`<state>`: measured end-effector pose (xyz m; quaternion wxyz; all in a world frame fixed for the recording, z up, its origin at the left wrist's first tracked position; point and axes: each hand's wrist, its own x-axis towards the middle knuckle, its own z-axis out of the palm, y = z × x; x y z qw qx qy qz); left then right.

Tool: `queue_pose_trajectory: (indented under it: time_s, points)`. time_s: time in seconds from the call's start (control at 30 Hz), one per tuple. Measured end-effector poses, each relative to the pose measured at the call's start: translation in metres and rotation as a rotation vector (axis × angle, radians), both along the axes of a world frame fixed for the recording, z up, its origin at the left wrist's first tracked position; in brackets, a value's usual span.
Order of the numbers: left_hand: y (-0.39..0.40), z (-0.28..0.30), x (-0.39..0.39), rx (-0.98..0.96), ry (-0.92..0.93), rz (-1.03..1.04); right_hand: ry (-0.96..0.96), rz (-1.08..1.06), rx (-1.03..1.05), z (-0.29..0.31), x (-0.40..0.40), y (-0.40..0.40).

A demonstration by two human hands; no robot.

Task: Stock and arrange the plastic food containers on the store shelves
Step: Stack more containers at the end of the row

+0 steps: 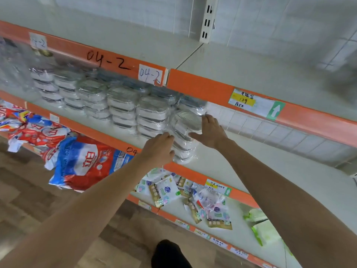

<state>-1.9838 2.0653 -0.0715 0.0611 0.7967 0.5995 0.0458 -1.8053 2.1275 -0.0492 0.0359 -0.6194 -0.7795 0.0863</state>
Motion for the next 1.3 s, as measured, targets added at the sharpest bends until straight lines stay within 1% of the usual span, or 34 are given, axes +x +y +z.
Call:
queue_pose_trajectory:
  time_s: [0.17, 0.27, 0.37, 0.47, 0.57, 0.73, 0.8, 0.9, 1.03, 1.2, 1.3]
  points:
    - [0.015, -0.018, 0.002, -0.009, 0.034, 0.000, 0.201, -0.172, -0.098, -0.029, -0.006, 0.022]
    - [0.019, -0.018, 0.002, -0.016, 0.057, 0.001, 0.323, -0.234, -0.040, -0.038, -0.005, 0.019]
    - [0.030, -0.010, 0.006, -0.013, 0.062, 0.002, 0.364, -0.289, -0.078, -0.039, 0.010, 0.010]
    - [0.043, -0.005, 0.017, -0.055, 0.085, -0.006, 0.377, -0.359, -0.135, -0.045, 0.039, -0.007]
    - [0.060, -0.006, 0.033, -0.082, 0.132, -0.091, 0.469, -0.455, -0.147, -0.054, 0.069, -0.024]
    - [0.086, -0.015, 0.053, -0.163, 0.340, -0.249, 0.609, -0.566, -0.174, -0.077, 0.105, -0.041]
    - [0.091, -0.024, 0.054, -0.185, 0.365, -0.270, 0.635, -0.590, -0.157, -0.091, 0.112, -0.047]
    - [0.094, -0.040, 0.052, -0.174, 0.340, -0.290, 0.667, -0.608, -0.128, -0.111, 0.111, -0.052]
    - [0.101, -0.051, 0.046, -0.091, 0.332, -0.334, 0.693, -0.616, -0.107, -0.130, 0.100, -0.058]
    - [0.110, -0.047, 0.042, -0.027, 0.285, -0.380, 0.699, -0.612, -0.160, -0.142, 0.097, -0.061]
    - [0.113, -0.042, 0.039, 0.057, 0.308, -0.435, 0.681, -0.621, -0.169, -0.146, 0.095, -0.063]
